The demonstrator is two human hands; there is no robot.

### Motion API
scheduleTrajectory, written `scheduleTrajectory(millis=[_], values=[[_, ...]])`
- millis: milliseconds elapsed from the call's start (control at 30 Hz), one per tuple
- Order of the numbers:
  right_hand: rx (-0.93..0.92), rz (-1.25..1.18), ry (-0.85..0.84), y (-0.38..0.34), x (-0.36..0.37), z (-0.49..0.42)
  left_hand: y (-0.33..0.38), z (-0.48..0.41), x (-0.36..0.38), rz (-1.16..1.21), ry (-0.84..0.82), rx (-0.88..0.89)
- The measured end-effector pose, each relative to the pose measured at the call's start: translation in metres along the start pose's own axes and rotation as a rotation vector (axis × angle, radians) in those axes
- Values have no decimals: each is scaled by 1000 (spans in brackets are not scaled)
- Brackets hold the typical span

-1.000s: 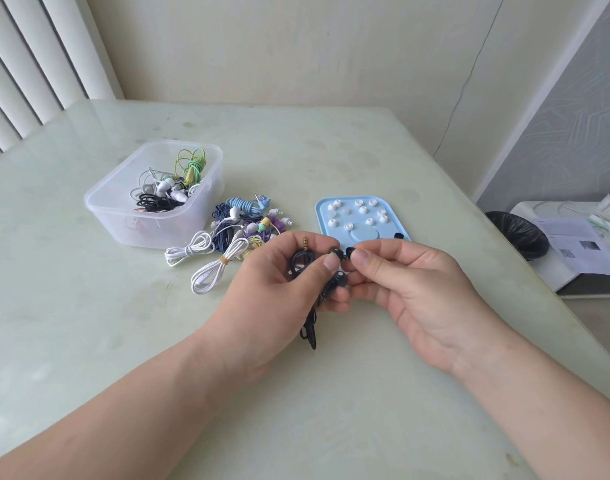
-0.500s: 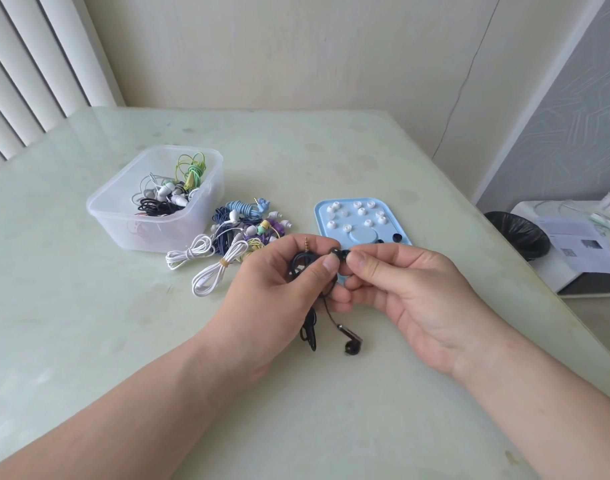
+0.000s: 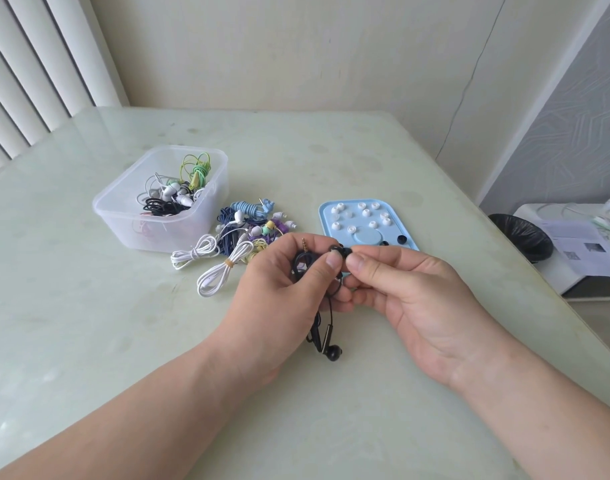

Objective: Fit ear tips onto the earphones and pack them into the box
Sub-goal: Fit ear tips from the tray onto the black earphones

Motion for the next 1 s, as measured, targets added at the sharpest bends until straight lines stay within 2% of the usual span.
scheduleTrajectory(millis=[467, 600, 1000], values=[[-67, 90, 25, 4, 6, 3, 1, 0, -3, 73, 16, -9], [-57, 41, 16, 2, 3, 1, 1, 1, -2, 88, 5, -20], [1, 9, -93, -1, -3, -6, 4, 1, 0, 39, -36, -21]])
Point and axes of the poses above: each hand's wrist, its own z-axis away from the middle knuckle, its own x-axis out of the palm, y = z × x, the point moved 3 cm from there along -z, towards the middle knuckle, and after that the axes turned 2 degrees about -x, right-handed, at the moved point
